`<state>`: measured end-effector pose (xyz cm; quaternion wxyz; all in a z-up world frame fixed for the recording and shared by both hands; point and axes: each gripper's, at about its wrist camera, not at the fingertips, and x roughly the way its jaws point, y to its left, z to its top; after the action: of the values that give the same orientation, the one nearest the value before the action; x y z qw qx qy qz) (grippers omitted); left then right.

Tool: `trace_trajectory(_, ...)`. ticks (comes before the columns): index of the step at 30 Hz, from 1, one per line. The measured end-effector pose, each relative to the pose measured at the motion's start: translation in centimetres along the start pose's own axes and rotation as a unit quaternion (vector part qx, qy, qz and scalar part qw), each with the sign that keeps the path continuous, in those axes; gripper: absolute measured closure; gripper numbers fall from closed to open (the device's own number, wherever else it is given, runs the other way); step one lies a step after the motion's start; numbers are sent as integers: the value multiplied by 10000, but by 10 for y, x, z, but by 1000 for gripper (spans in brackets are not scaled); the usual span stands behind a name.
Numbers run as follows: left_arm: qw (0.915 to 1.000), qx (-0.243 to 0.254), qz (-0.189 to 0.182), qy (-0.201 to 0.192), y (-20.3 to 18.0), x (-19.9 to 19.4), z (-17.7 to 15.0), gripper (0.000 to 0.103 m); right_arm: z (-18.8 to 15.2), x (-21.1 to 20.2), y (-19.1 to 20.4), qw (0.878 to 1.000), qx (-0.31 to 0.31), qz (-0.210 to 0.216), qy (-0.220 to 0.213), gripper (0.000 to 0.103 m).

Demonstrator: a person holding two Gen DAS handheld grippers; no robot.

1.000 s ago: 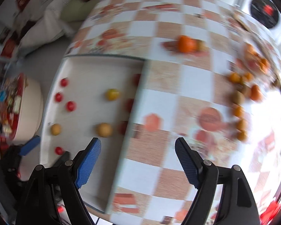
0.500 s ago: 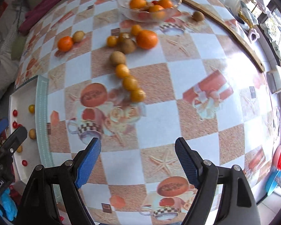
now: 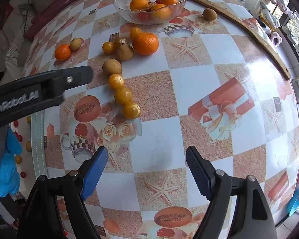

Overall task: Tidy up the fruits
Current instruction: 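Grasp a brown round fruit with the left gripper while the right grasps a golden cherry tomato, then carry the brown fruit and golden tomato into the white tray and open both grippers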

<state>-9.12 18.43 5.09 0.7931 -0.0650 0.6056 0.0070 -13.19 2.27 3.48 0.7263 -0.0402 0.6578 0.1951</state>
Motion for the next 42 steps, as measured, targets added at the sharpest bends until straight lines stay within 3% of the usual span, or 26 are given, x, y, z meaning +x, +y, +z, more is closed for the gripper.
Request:
trace_trajectory(3, 10000, 21, -21, 52, -5, 14, 7, 21, 6, 6, 6, 9999, -57, 132, -85, 34)
trace_trajectory(6, 9998, 31, -10, 170, -8, 26, 11, 39, 10, 11, 9, 9995, -76, 259, -155, 39)
trace_trajectory(9, 9999, -53, -62, 148, -7, 30, 14, 39, 14, 16, 12, 9991, -72, 341, -234, 44)
trace_trajectory(12, 9999, -40, -85, 144, -8, 33, 17, 51, 18, 21, 14, 9988, -37, 379, -311, 46)
trace_trajectory(14, 9998, -31, -78, 156, -8, 34, 17, 53, 20, 22, 16, 9985, -47, 381, -402, 47)
trace_trajectory(15, 9998, -27, -91, 153, -9, 34, 18, 63, 23, 23, 18, 9983, -67, 378, -435, 49)
trace_trajectory(19, 9998, -37, -145, 123, -11, 34, 17, 75, 30, 28, 23, 9983, -125, 373, -431, 80)
trace_trajectory(28, 9999, -72, -124, 10, -10, 16, -1, 75, 22, 14, 7, 9985, 89, 460, -268, 80)
trace_trajectory(42, 9991, -306, 168, -236, 17, -47, -84, 75, -8, -11, 14, 9996, -86, 252, -18, 80)
